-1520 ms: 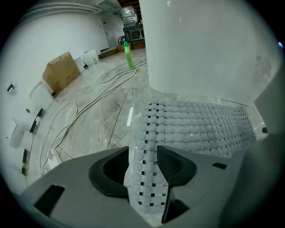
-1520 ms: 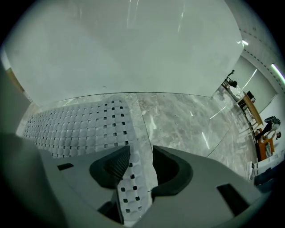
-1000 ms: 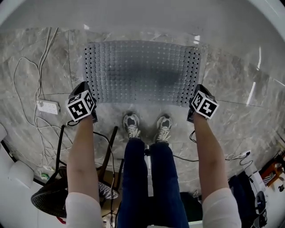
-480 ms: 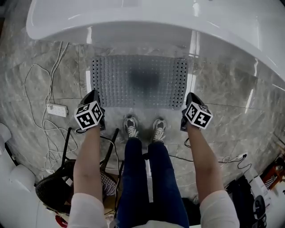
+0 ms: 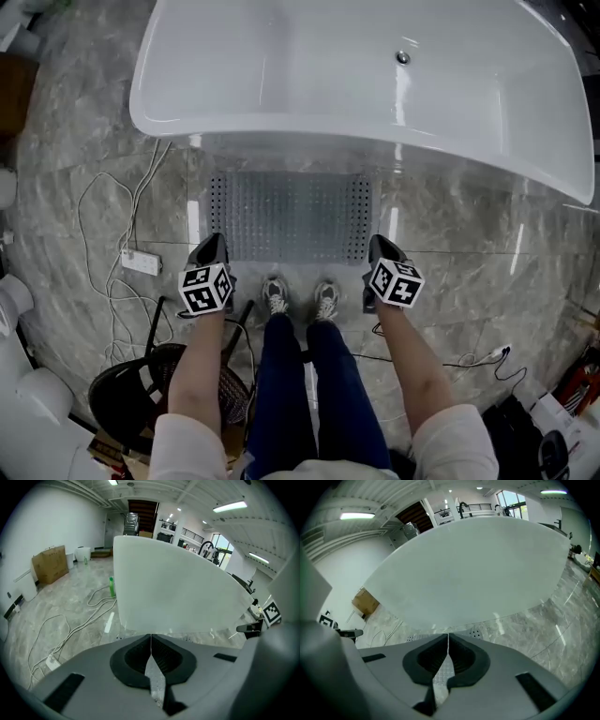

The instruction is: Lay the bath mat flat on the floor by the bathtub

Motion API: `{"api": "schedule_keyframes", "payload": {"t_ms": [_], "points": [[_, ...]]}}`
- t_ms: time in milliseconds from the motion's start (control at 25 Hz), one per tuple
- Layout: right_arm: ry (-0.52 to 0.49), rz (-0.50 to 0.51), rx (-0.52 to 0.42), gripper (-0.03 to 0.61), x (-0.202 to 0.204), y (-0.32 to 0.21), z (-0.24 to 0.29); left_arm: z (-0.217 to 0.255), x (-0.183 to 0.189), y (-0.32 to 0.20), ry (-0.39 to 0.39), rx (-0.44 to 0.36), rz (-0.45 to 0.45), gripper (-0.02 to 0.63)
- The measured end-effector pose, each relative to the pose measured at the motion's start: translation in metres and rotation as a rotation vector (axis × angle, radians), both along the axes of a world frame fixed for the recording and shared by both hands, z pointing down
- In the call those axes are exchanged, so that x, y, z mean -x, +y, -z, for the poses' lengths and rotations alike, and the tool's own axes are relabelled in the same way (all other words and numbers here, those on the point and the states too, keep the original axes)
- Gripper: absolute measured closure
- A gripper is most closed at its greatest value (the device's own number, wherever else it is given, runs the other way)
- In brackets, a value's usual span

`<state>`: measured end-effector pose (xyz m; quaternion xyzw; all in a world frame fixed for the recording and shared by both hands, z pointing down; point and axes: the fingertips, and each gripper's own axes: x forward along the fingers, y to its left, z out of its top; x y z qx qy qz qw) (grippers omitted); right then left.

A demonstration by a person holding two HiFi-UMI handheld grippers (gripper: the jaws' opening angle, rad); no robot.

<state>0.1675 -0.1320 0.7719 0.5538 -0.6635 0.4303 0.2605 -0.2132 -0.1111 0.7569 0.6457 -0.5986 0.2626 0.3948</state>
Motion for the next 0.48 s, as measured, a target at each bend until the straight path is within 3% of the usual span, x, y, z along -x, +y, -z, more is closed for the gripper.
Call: {"api": "schedule_keyframes", "payload": {"t_ms": [200, 480], "points": [[-0.035, 0.026, -0.069, 0.545, 0.015, -0.002, 0.059, 0.053, -0.008, 0.005, 0.007, -0.049, -0.01, 0.579], [-0.06, -0.019, -0.123, 0.545, 0.012, 0.007, 0.135, 0.132, -0.013, 0.009, 0.012, -0.117, 0.008, 0.578]]}}
